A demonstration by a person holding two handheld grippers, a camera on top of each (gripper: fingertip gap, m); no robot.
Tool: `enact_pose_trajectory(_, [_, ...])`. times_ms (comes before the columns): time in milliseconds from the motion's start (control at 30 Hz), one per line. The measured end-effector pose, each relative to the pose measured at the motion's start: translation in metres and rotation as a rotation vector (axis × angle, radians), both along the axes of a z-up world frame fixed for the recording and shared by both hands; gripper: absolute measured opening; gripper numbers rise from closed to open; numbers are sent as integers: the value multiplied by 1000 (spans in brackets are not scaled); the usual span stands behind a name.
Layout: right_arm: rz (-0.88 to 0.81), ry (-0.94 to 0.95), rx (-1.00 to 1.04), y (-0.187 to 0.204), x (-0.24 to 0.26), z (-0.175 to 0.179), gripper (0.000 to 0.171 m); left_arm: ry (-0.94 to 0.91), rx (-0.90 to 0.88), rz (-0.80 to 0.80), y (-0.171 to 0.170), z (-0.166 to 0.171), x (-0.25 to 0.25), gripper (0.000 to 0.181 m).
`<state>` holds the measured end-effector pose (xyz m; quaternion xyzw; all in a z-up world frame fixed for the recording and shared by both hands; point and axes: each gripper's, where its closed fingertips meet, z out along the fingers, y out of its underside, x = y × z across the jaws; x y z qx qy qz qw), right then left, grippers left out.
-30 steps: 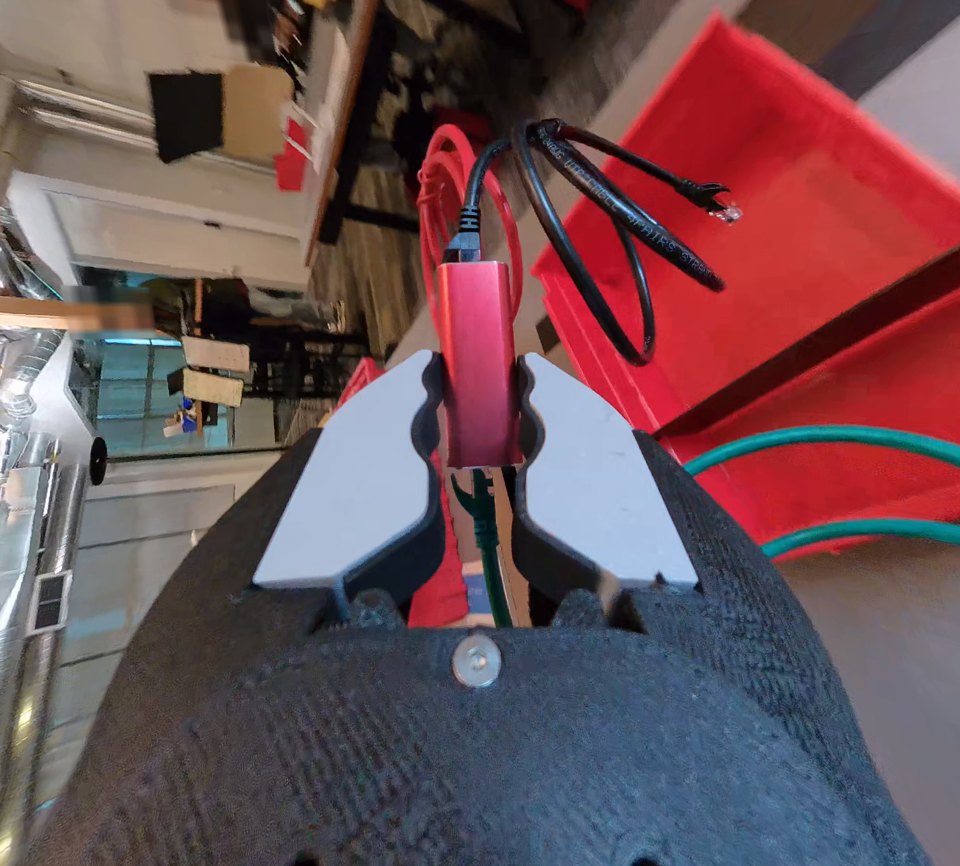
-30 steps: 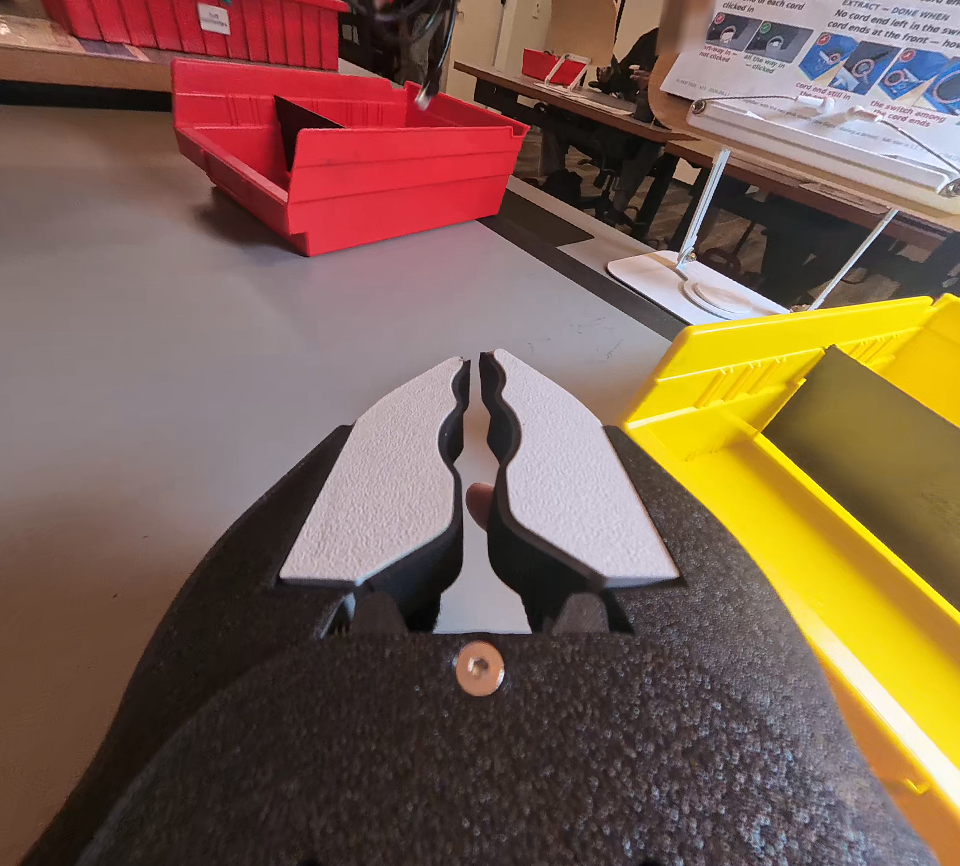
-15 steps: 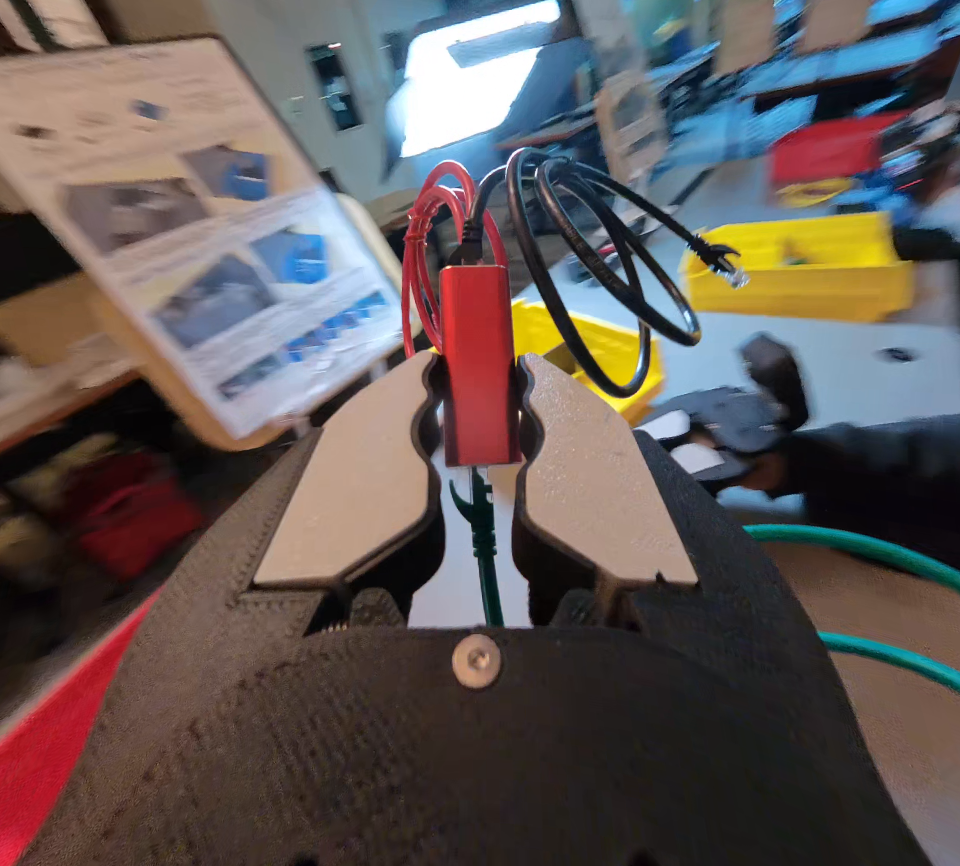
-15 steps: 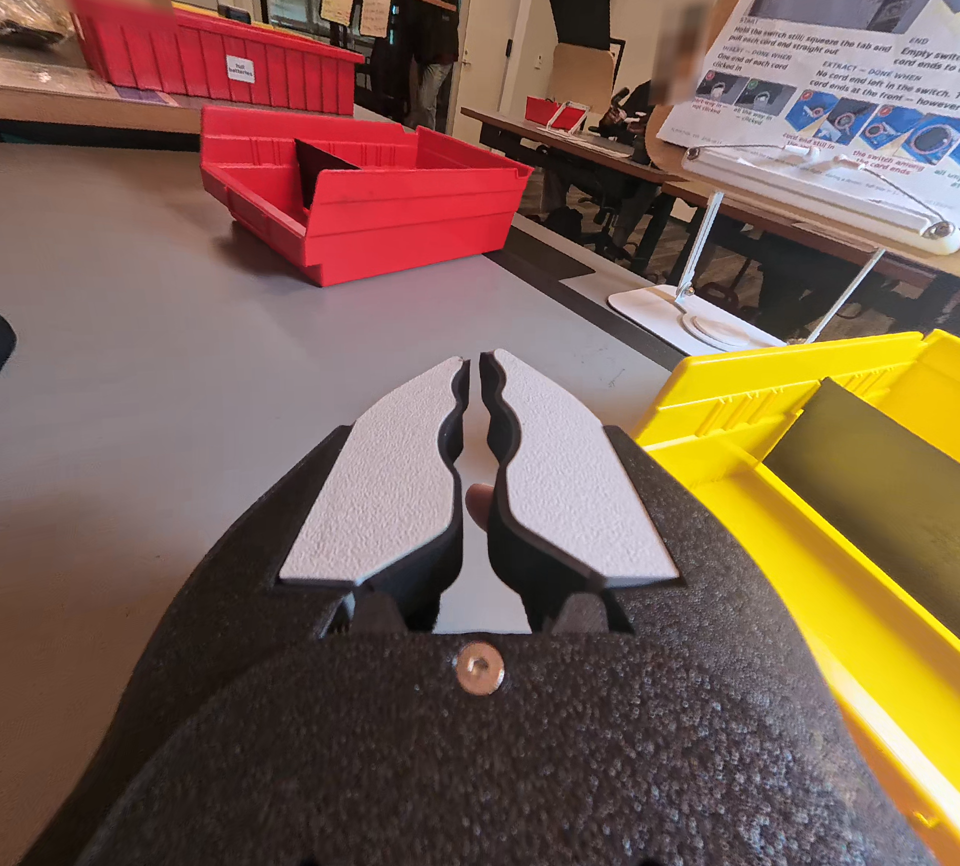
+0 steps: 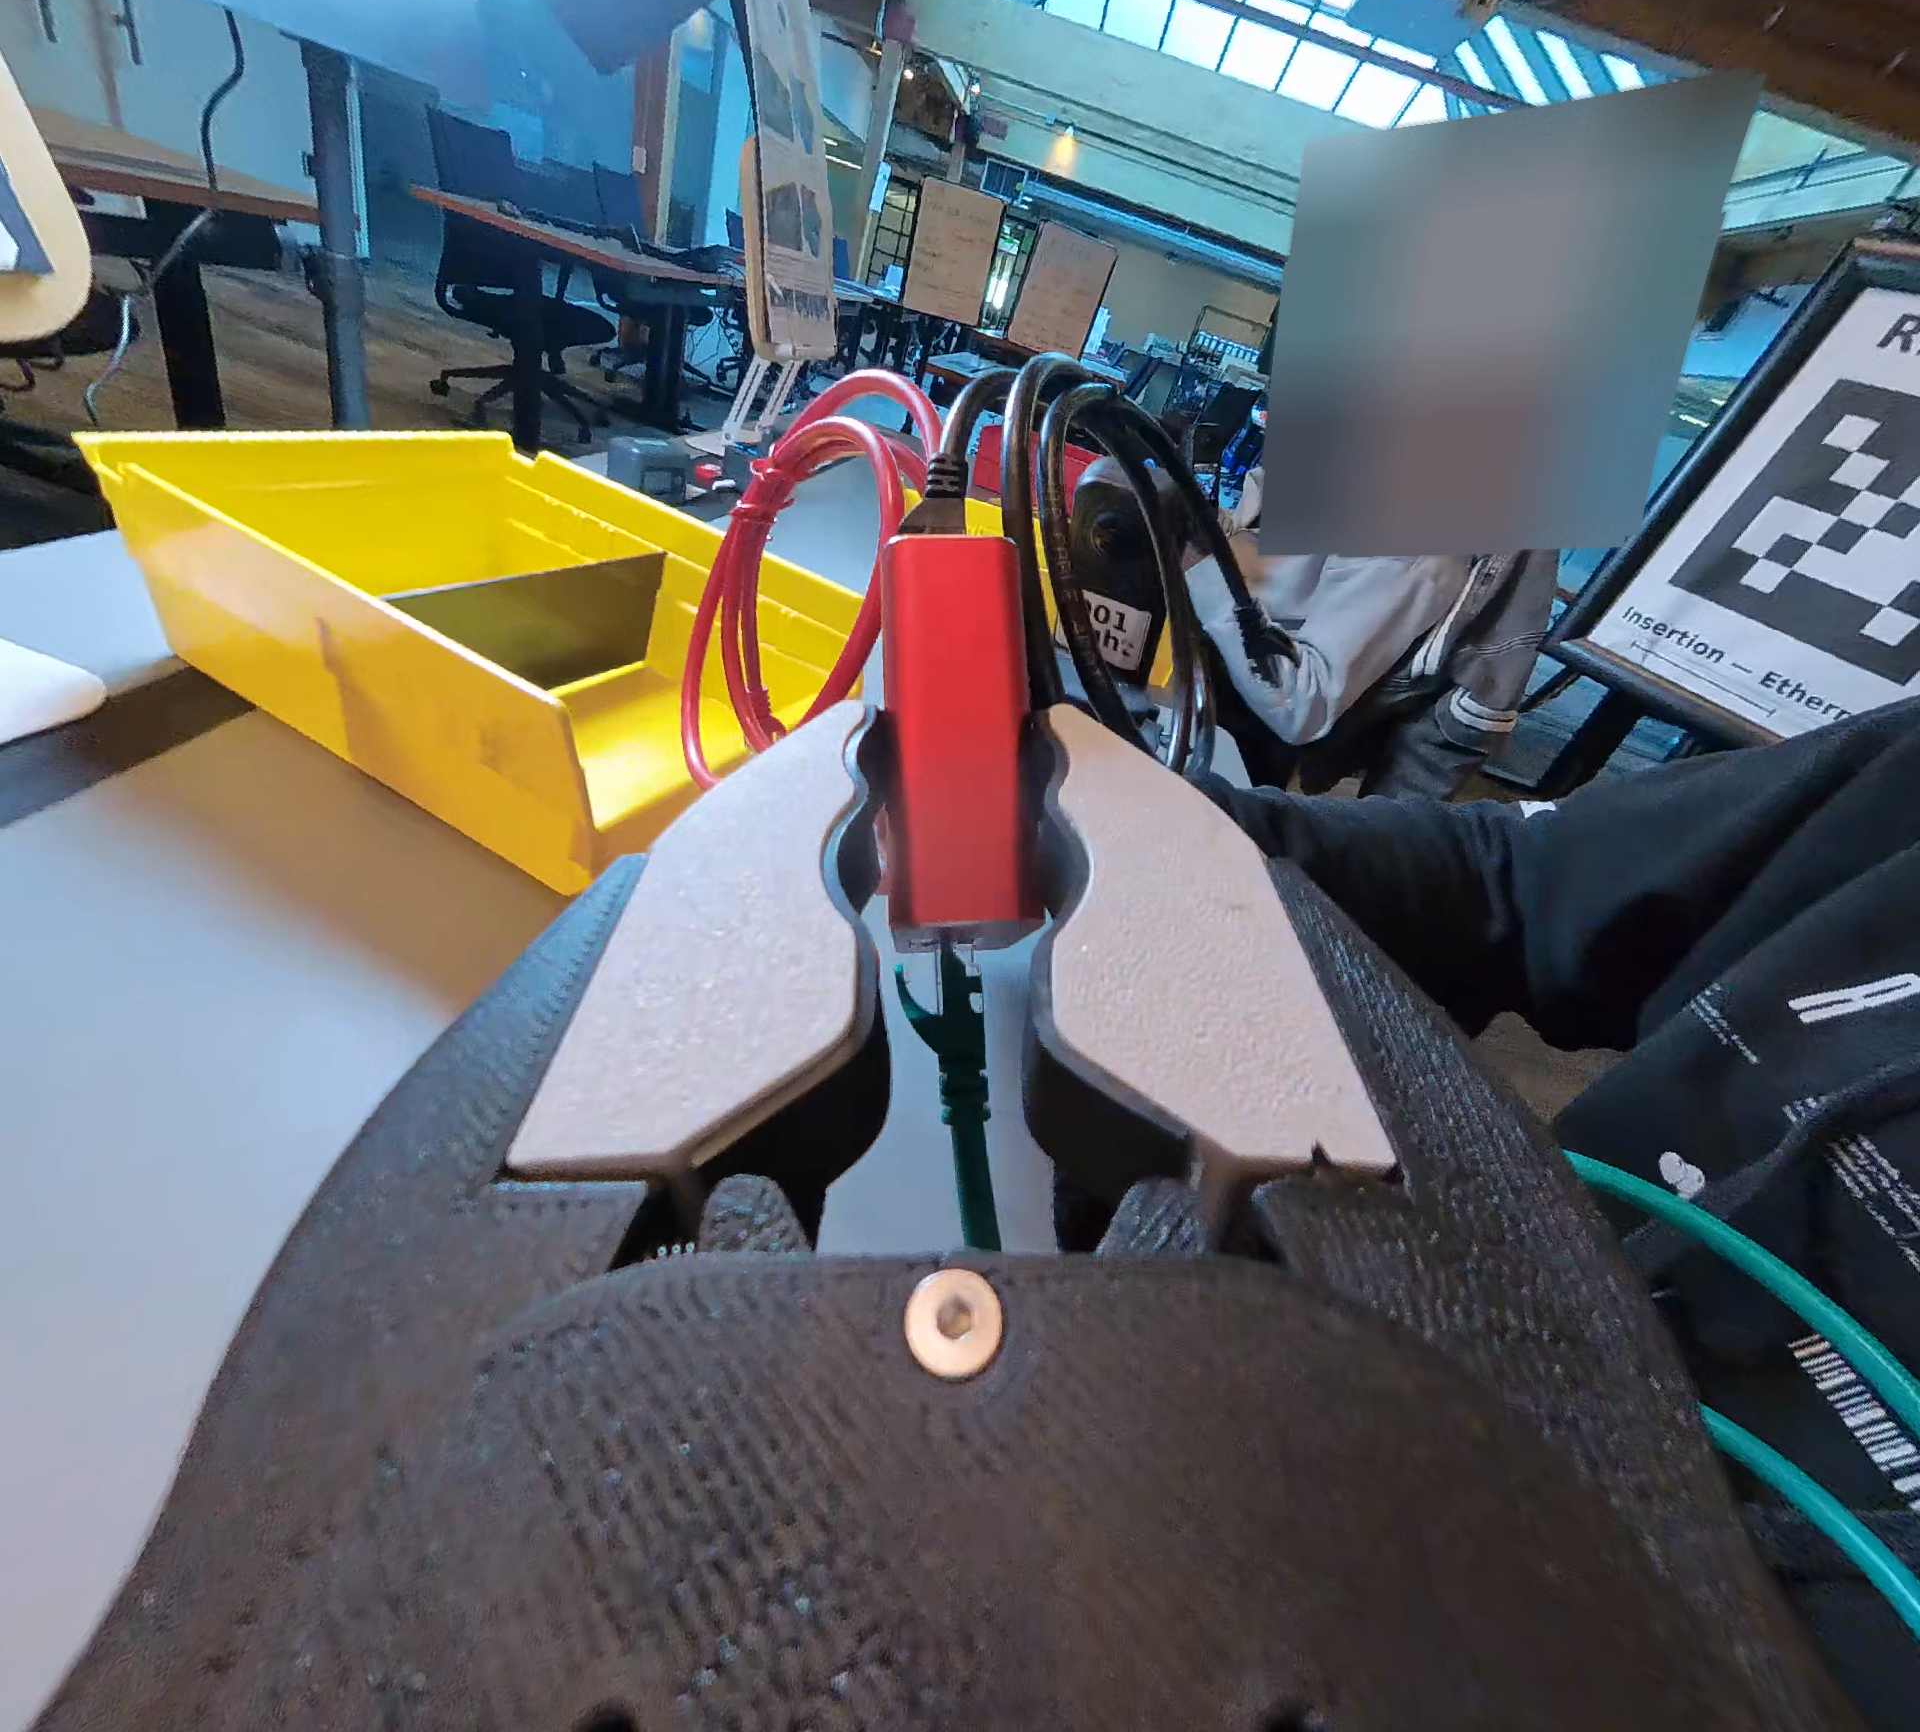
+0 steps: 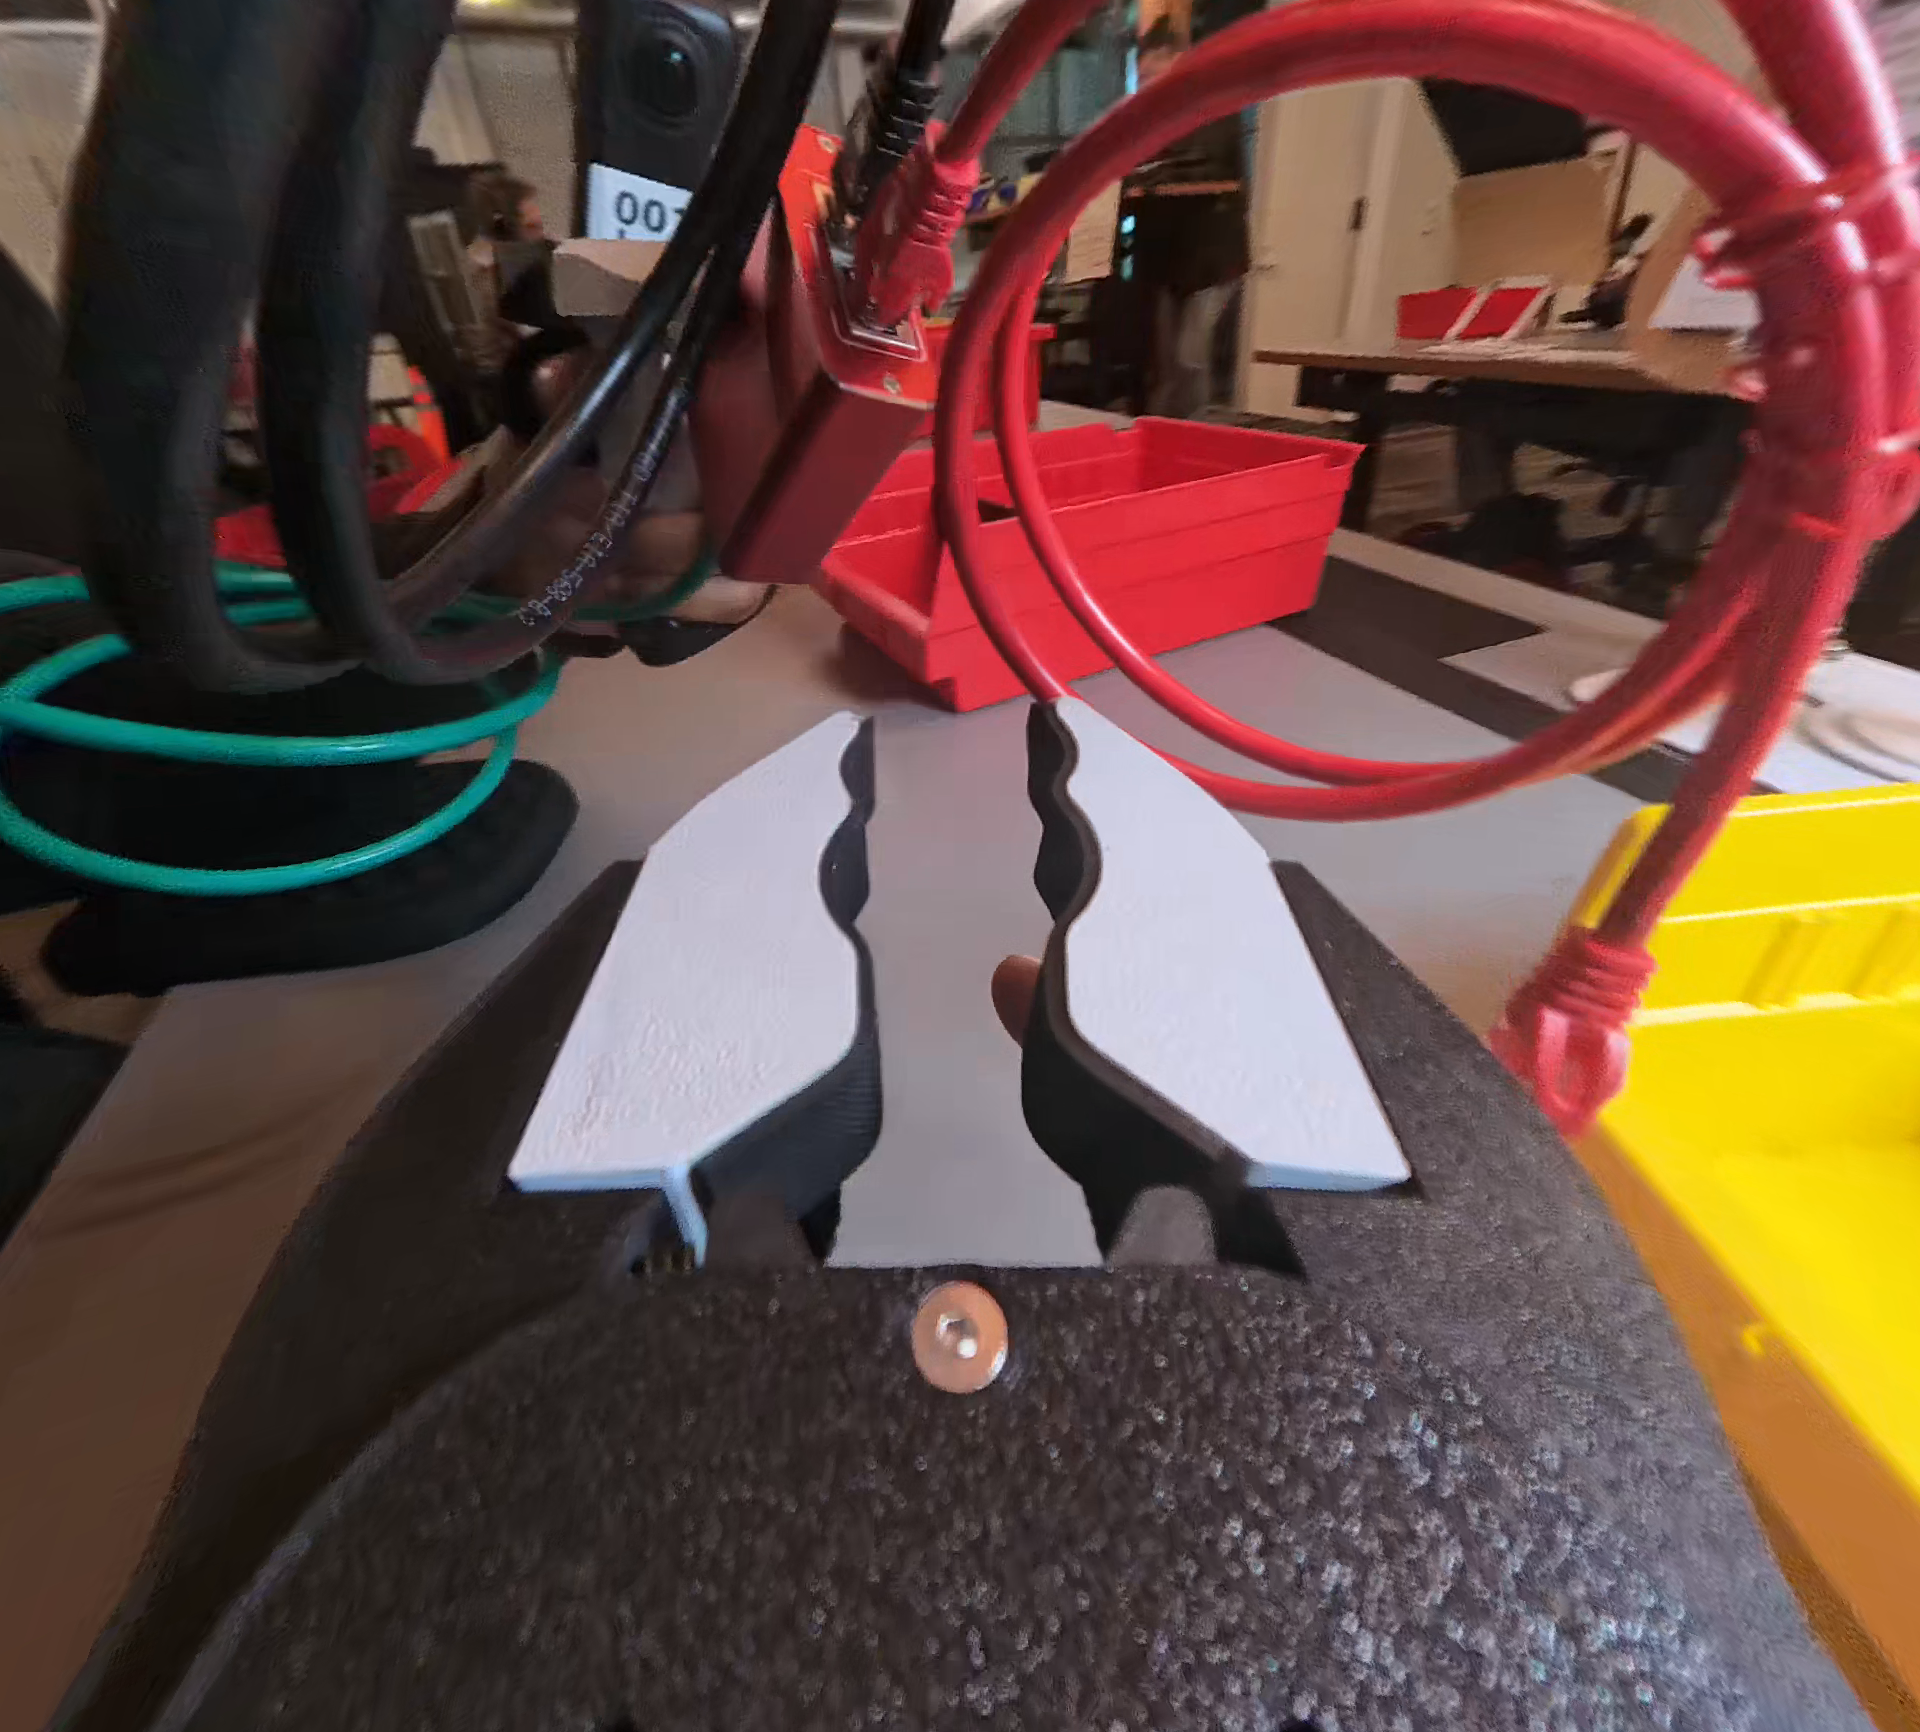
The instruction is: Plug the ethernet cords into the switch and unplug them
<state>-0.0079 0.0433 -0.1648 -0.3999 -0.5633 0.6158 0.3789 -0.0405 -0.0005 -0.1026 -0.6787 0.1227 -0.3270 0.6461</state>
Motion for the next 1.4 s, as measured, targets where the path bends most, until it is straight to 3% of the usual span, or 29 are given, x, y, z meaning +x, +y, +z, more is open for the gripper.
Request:
enact_pose_trajectory(200, [178, -82, -19, -33, 1, -9, 54, 49, -3, -18, 0, -23, 8, 26])
enact_pose_trajectory(333, [204, -62, -12, -49, 1, -6, 41, 89, -12, -88, 1, -35, 26, 27])
enact_pose_trajectory(400, [192, -57, 0, -46, 2, -6, 23, 97, 1, -109, -2, -33, 30, 26])
enact_pose_trajectory(667, [195, -128, 76, -46, 2, -21, 18, 310, -6, -127, -6, -54, 35, 26])
enact_pose_trajectory(700, [193, -132, 98, -48, 2, -23, 0, 368, -14, -120, -5, -59, 37, 29])
enact_pose_trajectory(833, [165, -130, 134, -49, 0, -25, 1, 583, 9, -33, 0, -68, 37, 29])
enact_pose_trajectory(900, [172, -142, 135, -49, 0, -24, 13, 646, 19, 25, 2, -66, 32, 29])
enact_pose_trajectory(1033, [43, -262, 313, -11, 6, -40, 20, 723, 61, 140, 5, -58, 16, 29])
enact_pose_trajectory(1133, [-217, -369, 535, 60, 26, -47, 20, 839, 118, 243, 4, -49, 2, 29])
enact_pose_trajectory(1200, [-425, -334, 582, 105, 42, -22, 20, 934, 147, 296, 4, -47, -5, 29])
enact_pose_trajectory(1267, [-488, -228, 578, 111, 53, 19, 22, 1005, 168, 328, 6, -48, -8, 29])
enact_pose_trajectory(1333, [-402, -123, 622, 78, 51, 54, 24, 1039, 163, 330, 7, -52, -8, 28])
enact_pose_trajectory(1400, [-265, -101, 747, 32, 40, 65, 26, 1078, 167, 326, 8, -55, -7, 29])
